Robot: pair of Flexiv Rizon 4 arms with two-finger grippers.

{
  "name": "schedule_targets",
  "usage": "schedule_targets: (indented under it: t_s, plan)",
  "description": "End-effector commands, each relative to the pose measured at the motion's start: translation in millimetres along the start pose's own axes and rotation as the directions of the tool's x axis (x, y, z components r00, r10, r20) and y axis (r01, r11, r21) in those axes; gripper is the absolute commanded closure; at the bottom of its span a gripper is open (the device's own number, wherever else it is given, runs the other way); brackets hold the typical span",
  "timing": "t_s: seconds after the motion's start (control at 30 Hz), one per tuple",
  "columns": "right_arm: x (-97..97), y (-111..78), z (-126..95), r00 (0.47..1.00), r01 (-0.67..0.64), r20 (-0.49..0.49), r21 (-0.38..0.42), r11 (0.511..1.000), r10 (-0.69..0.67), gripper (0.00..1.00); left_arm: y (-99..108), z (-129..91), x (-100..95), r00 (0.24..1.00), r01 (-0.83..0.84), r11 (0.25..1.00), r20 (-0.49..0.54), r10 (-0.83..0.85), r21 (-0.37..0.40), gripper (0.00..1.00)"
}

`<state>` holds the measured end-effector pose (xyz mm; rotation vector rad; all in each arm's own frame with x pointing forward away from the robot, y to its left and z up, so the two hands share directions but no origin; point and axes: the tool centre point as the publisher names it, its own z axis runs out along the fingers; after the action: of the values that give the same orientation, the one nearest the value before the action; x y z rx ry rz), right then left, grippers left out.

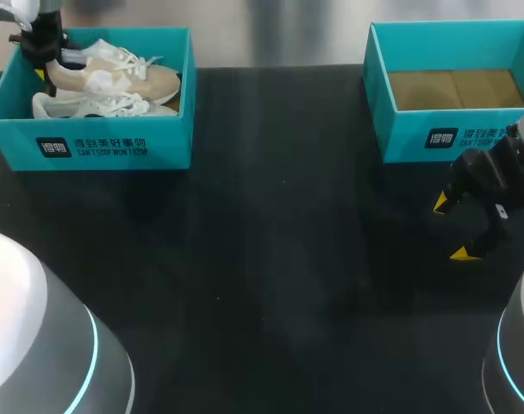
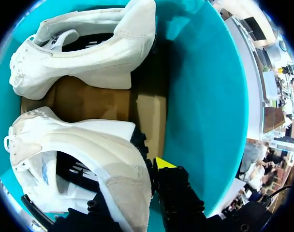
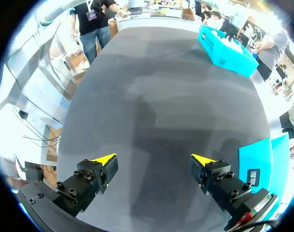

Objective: Take the shoe out of the shoebox, open the shoe tongue, remove and reinsert the insole, then place the shoe into the shoebox

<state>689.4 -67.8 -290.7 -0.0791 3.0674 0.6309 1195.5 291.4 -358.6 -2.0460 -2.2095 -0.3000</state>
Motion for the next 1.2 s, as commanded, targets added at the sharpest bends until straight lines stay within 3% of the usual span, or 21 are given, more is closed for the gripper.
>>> schedule_targets:
  t_s: [0.03,0.2,0.3,0.43,0.5,0.87,1.2]
  plan:
    - [0.2,0.7,0,1.000,-0.001,0.000,0.003,1.000,0.001,0.00,7,3,-1.7,1.000,-0.008,1.000,0.008,0.008,0.017,1.00]
    - [0.2,0.7,0,1.000,-0.001,0.000,0.003,1.000,0.001,0.00,10,8,-6.0,1.000,-0.018,1.000,0.017,0.017,0.023,0.98]
    - [0.2,0.7,0,1.000,-0.001,0.000,0.003,1.000,0.001,0.00,9,8,-5.7,1.000,-0.016,0.999,0.022,0.016,0.032,0.71]
    - [0.2,0.7,0,1.000,-0.001,0.000,0.003,1.000,0.001,0.00,8,4,-4.7,0.999,-0.016,0.999,0.038,0.015,0.032,0.15]
    - [0.2,0.7,0,1.000,-0.001,0.000,0.003,1.000,0.001,0.00,10,4,-6.0,0.999,-0.019,0.999,0.042,0.018,0.028,0.01]
    - [0.2,0.7,0,1.000,-0.001,0.000,0.003,1.000,0.001,0.00,4,-30,-6.9,0.997,-0.023,1.000,0.072,0.022,0.016,0.00]
    - [0.2,0.7,0,1.000,-0.001,0.000,0.003,1.000,0.001,0.00,-25,-86,-6.4,0.994,-0.045,0.999,0.095,0.046,-0.020,0.00]
